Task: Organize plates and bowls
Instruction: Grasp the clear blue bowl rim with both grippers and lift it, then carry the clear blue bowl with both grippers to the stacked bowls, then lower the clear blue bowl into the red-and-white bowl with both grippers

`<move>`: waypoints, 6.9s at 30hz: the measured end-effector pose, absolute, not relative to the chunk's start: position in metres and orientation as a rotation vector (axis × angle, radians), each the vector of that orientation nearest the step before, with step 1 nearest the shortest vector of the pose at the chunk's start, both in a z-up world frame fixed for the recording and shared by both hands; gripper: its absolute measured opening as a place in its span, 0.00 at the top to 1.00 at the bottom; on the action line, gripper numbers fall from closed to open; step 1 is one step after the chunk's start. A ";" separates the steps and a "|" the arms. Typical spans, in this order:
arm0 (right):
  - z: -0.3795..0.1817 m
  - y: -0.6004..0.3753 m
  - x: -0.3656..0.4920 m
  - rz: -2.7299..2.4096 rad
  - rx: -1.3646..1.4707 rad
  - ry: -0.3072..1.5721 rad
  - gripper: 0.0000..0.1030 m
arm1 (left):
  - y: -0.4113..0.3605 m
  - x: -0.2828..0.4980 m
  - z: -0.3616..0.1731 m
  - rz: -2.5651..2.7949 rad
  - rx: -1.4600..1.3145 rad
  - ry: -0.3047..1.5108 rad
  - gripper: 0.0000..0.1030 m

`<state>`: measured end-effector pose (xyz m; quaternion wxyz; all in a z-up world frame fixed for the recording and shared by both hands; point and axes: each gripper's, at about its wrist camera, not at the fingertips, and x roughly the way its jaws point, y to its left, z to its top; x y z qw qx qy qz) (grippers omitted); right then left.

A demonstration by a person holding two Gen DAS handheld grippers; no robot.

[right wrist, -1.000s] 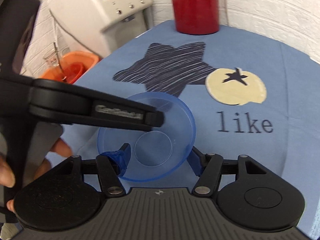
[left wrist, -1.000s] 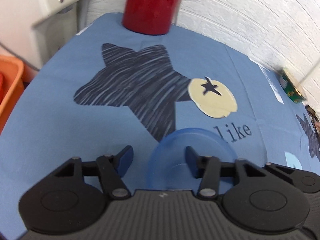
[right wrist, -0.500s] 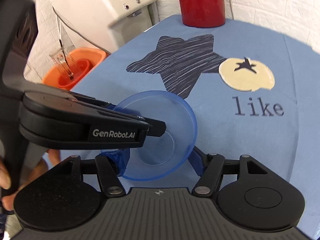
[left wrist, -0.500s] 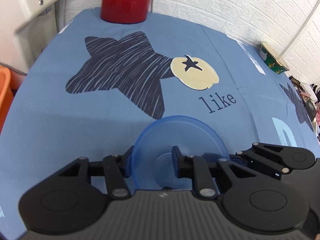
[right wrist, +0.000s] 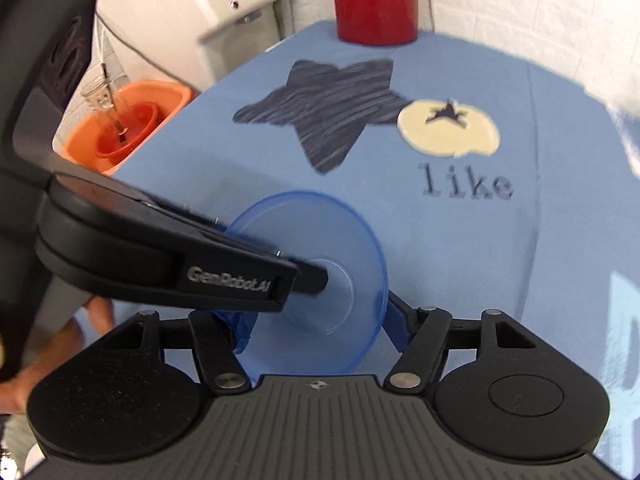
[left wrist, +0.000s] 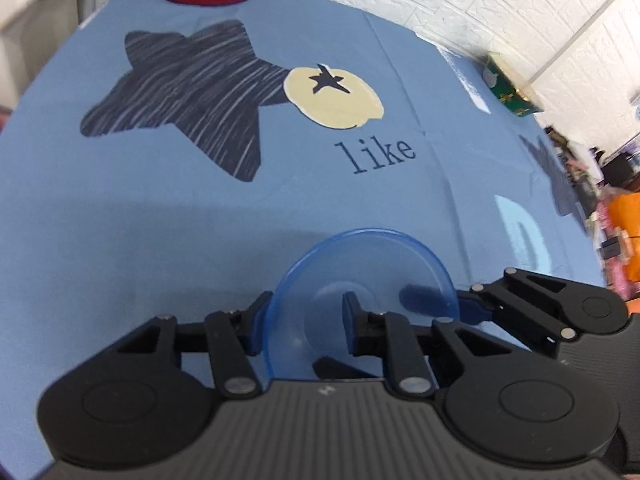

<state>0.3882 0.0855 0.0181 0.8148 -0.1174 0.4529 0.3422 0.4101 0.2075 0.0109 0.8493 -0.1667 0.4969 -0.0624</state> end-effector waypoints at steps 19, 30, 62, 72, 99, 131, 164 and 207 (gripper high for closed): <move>0.020 0.060 0.365 0.749 -0.145 0.929 0.53 | 0.204 0.403 0.016 -0.109 -0.402 1.056 0.82; 0.068 -0.027 0.291 0.609 -0.144 0.880 0.50 | 0.105 0.334 0.066 -0.265 -0.374 1.032 0.82; 0.046 -0.191 0.118 0.257 0.115 0.570 0.50 | -0.017 0.182 0.083 -0.259 -0.164 0.766 0.46; 0.029 -0.215 0.115 0.217 0.303 0.482 0.49 | 0.020 0.160 0.072 -0.095 -0.218 0.658 0.23; 0.002 -0.258 0.123 0.155 0.547 0.588 0.49 | 0.041 0.221 0.060 -0.401 -0.128 1.066 0.23; 0.007 -0.216 0.171 0.398 0.004 0.962 0.38 | 0.026 0.250 0.018 -0.402 -0.026 1.120 0.17; 0.000 -0.178 0.159 0.562 0.053 0.882 0.28 | 0.012 0.230 0.010 -0.496 -0.082 1.082 0.69; 0.039 -0.128 0.148 0.581 -0.139 0.699 0.34 | 0.031 0.208 0.050 -0.407 0.037 0.928 0.93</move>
